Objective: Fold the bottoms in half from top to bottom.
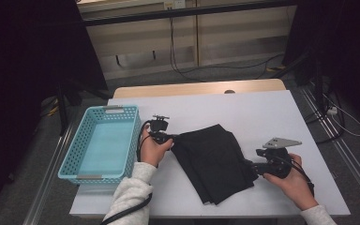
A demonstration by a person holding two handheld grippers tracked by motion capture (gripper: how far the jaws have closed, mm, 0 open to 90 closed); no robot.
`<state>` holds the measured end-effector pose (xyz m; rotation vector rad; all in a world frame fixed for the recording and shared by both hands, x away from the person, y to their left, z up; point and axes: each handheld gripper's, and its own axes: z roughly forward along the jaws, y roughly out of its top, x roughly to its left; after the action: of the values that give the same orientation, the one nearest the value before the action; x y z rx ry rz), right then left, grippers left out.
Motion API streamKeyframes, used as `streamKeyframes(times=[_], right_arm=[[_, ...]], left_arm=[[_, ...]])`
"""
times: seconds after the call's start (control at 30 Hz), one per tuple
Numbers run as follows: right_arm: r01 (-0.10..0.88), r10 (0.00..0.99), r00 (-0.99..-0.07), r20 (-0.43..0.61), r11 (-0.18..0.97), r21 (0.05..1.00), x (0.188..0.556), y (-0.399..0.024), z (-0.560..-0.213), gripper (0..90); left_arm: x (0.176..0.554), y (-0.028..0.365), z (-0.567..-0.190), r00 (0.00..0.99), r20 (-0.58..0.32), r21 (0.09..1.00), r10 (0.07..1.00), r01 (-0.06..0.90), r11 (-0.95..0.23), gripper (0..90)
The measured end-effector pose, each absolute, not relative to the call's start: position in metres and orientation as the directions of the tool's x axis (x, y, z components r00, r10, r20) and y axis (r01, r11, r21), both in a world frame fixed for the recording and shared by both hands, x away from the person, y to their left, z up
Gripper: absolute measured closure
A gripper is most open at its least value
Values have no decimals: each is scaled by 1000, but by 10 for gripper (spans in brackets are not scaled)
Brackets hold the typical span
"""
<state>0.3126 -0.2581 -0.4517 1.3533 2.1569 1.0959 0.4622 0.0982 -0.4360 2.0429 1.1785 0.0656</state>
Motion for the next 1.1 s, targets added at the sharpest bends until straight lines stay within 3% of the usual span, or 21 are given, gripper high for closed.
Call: streamKeyframes(times=[0.37,0.47,0.53,0.6,0.7,1.1], right_arm=[[583,875,-474,94,232,779,312,-240,-453,278],[578,875,-475,93,230,783,312,-235,-454,273],[576,877,-471,99,221,787,312,-232,-454,270],[578,877,-469,104,216,787,312,-230,-454,268],[586,876,-471,102,224,779,311,-224,-458,268],[633,882,-459,109,238,737,299,-222,-469,337]], left_arm=[[480,91,-438,557,-292,638,778,719,-275,815],[475,94,-436,559,-277,662,782,701,-266,686],[472,95,-434,561,-270,667,783,695,-269,535],[467,96,-433,560,-244,673,791,686,-278,493],[462,99,-432,563,-215,676,798,676,-294,352],[446,106,-439,568,-179,673,803,666,-322,231]])
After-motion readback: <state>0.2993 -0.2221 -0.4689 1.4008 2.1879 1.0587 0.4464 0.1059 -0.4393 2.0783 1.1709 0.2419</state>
